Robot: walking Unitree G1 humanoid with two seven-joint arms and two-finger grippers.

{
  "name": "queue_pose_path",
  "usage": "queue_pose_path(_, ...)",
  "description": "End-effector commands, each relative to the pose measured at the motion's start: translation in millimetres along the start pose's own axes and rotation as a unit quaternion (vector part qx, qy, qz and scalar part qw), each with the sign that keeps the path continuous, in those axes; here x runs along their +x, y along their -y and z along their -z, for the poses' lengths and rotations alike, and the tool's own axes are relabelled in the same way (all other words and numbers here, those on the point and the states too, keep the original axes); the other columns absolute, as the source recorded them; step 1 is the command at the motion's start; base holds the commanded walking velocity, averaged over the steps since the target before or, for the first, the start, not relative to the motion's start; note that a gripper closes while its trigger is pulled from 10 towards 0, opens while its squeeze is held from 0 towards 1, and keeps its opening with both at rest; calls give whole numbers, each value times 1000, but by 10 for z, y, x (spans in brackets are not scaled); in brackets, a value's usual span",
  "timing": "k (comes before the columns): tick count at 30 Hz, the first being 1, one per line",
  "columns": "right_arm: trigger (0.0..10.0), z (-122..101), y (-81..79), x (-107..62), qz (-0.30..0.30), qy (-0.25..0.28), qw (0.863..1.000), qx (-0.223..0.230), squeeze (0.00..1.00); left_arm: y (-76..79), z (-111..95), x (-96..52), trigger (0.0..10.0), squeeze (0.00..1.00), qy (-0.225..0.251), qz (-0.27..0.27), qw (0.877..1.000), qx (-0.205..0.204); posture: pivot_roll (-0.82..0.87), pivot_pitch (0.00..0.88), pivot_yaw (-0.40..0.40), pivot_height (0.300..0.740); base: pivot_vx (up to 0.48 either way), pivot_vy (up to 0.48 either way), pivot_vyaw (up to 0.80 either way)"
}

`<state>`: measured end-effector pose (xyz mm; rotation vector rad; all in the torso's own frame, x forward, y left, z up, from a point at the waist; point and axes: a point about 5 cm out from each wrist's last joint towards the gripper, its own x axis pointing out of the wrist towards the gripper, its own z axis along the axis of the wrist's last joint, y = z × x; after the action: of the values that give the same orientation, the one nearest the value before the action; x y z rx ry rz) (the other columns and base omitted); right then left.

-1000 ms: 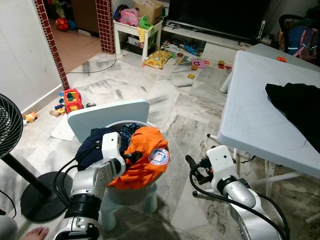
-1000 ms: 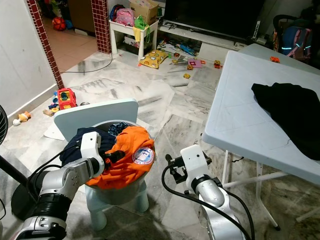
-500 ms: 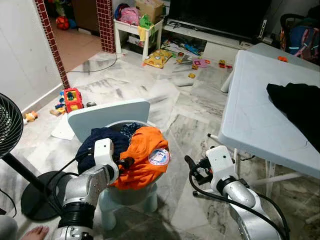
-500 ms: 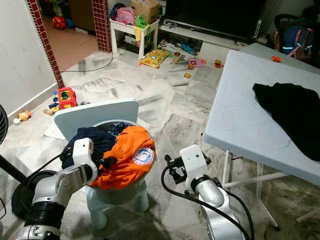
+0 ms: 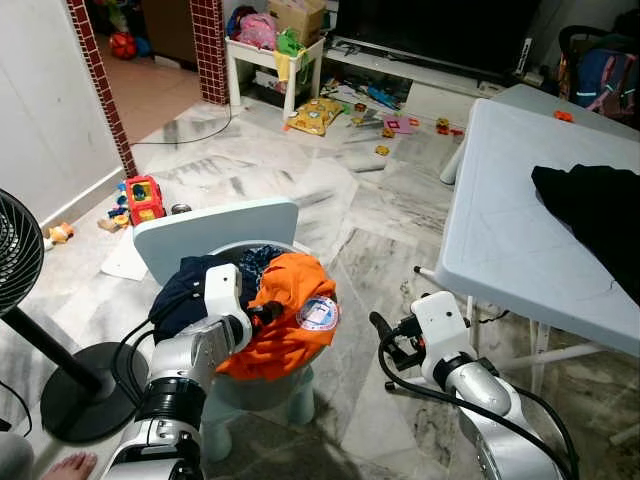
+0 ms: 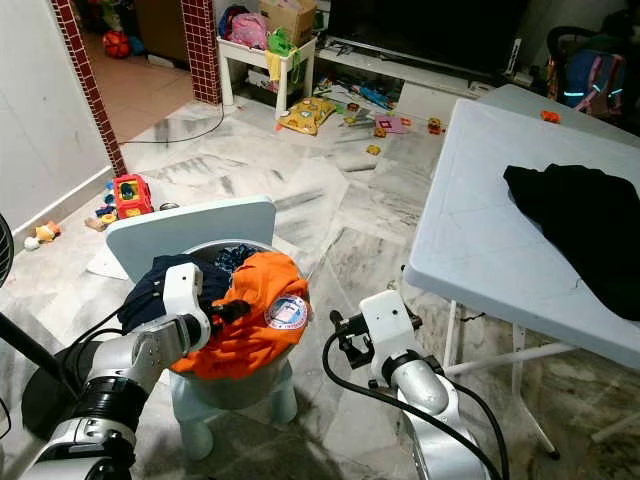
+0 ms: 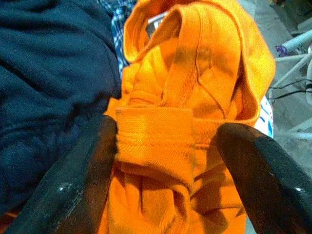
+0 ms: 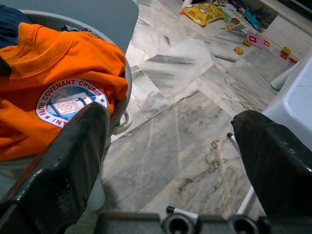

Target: Hang hanger

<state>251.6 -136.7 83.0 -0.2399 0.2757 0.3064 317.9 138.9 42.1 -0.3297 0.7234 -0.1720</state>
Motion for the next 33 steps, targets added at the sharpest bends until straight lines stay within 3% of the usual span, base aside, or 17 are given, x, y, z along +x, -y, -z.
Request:
queue_pose_path(1, 10000, -37, 21, -28, 3, 4, 1000, -5, 0, 69, -20, 21, 4784, 0, 0, 14, 1000, 7, 62, 46, -108, 740, 0, 0, 0)
queue_pose_path(2, 10000, -37, 21, -28, 3, 4, 1000, -5, 0, 69, -20, 21, 4784, 0, 0, 14, 1000, 7, 62, 46, -108, 740, 0, 0, 0)
queue_pose_path(3, 10000, -40, 21, -28, 3, 4, 1000, -5, 0, 73, 6, 33, 2706, 0, -6, 15, 1000, 10, 61, 47, -108, 740, 0, 0, 0)
queue_pose_path(5, 10000, -41, 18, -29, 3, 4, 1000, -5, 0, 59, 32, 37, 1765, 0, -13, 9, 1000, 15, 61, 48, -108, 740, 0, 0, 0)
queue_pose_path(7, 10000, -41, 19, -29, 3, 4, 1000, -5, 0, 29, 59, 37, 0, 0, -23, 0, 1000, 13, 62, 49, -109, 740, 0, 0, 0)
queue_pose_path(10, 10000, -41, 20, -30, 3, 4, 1000, -5, 0, -3, 72, 30, 0, 0, -28, -9, 999, 19, 63, 49, -110, 740, 0, 0, 0)
queue_pose_path(11, 10000, -37, 20, -31, 3, 3, 1000, -5, 0, -13, 80, 23, 1412, 0, -31, -5, 999, 21, 64, 51, -109, 740, 0, 0, 0)
queue_pose_path(12, 10000, -37, 20, -31, 3, 3, 1000, -6, 0, -18, 83, 19, 4039, 0, -34, -5, 999, 24, 64, 51, -109, 740, 0, 0, 0)
queue_pose_path(13, 10000, -38, 20, -31, 3, 3, 1000, -5, 0, -29, 83, 11, 9490, 0, -39, -5, 999, 31, 64, 51, -109, 740, 0, 0, 0)
queue_pose_path(14, 10000, -39, 21, -31, 3, 3, 1000, -5, 0, -31, 81, 7, 10000, 0, -40, -5, 999, 33, 66, 52, -109, 740, 0, 0, 0)
queue_pose_path(19, 10000, -38, 19, -30, 2, 2, 1000, -5, 0, -45, 75, -32, 10000, 0, -39, -16, 998, 38, 69, 53, -109, 740, 0, 0, 0)
queue_pose_path(20, 10000, -39, 20, -26, 2, 2, 1000, -5, 0, -52, 78, -46, 8510, 0, -37, -25, 998, 40, 71, 53, -108, 740, 0, 0, 0)
queue_pose_path(21, 10000, -41, 21, -24, 2, 2, 1000, -5, 0, -51, 82, -51, 2824, 0, -37, -25, 998, 40, 72, 53, -108, 740, 0, 0, 0)
queue_pose_path(22, 10000, -42, 21, -23, 2, 3, 1000, -5, 0, -51, 83, -54, 2824, 0, -37, -25, 998, 40, 72, 53, -108, 740, 0, 0, 0)
queue_pose_path(23, 10000, -42, 22, -21, 2, 3, 1000, -5, 0, -47, 89, -56, 0, 0, -37, -23, 998, 39, 72, 53, -108, 740, 0, 0, 0)
queue_pose_path(33, 10000, -45, 37, -11, 5, 3, 1000, -6, 0, -46, 78, -64, 0, 0, -27, -30, 998, 44, 68, 48, -108, 740, 0, 0, 0)
